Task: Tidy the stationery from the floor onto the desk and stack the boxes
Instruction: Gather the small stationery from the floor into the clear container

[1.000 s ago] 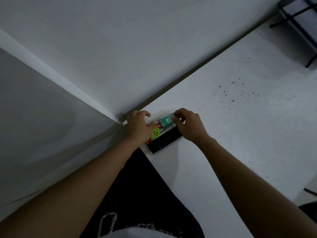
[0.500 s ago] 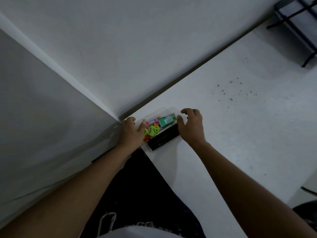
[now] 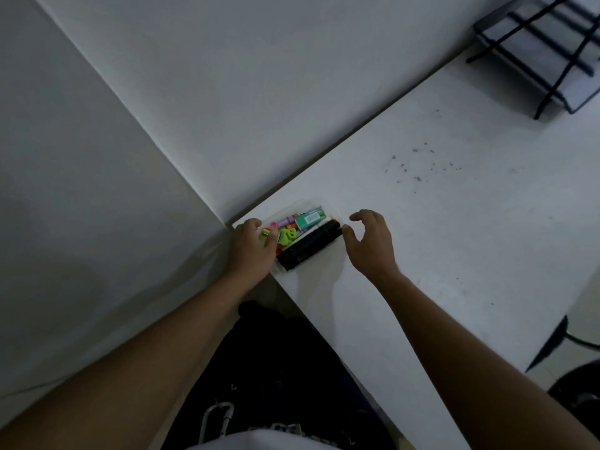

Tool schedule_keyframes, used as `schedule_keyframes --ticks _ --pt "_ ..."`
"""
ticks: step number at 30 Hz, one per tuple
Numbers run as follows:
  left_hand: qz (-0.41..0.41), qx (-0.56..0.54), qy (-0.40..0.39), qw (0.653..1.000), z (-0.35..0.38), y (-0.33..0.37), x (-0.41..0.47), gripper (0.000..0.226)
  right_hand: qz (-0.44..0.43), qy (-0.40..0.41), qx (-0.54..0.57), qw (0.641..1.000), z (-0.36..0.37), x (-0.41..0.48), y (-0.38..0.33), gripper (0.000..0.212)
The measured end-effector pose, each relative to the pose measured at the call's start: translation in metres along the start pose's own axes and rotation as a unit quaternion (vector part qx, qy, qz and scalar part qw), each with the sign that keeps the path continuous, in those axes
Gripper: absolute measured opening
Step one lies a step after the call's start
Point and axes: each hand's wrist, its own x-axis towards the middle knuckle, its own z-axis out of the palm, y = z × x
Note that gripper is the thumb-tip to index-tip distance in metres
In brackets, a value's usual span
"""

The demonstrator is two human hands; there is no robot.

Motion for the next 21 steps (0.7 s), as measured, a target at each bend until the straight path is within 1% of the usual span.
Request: schedule_keyframes --ticks 3,6,11,15,18,21 --pt "0.048 0.016 -0.001 0.999 -0.002 0.013 -0.009 0.04 -0.021 0.01 -0.009 1.0 -0.01 -0.017 -0.004 0.025" --pt "0.11 0.023 0.0 0.994 -0.001 0.03 -0.022 0.037 -0.02 0.025 -0.011 0.999 -0.023 -0.04 -0.011 0.025" --pt "0.208 0.039 -0.067 0.975 -0.004 0.049 -0.055 0.038 0.003 0.068 -0.027 0.997 -0.037 -0.091 -0.016 0.028" --pt "0.316 0.06 -0.126 0.938 -0.012 0.058 -0.096 0.035 0.049 0.099 -0.033 0.993 -0.048 -0.146 -0.021 0.03" --pt "0.359 0.058 -0.163 0.917 -0.014 0.058 -0.129 0.04 0.087 0.144 -0.011 0.986 -0.056 -0.191 -0.027 0.031" --pt "0.401 0.069 -0.213 0.888 -0.01 0.051 -0.167 0.043 0.121 0.196 0.004 0.973 -0.061 -0.247 -0.028 0.029"
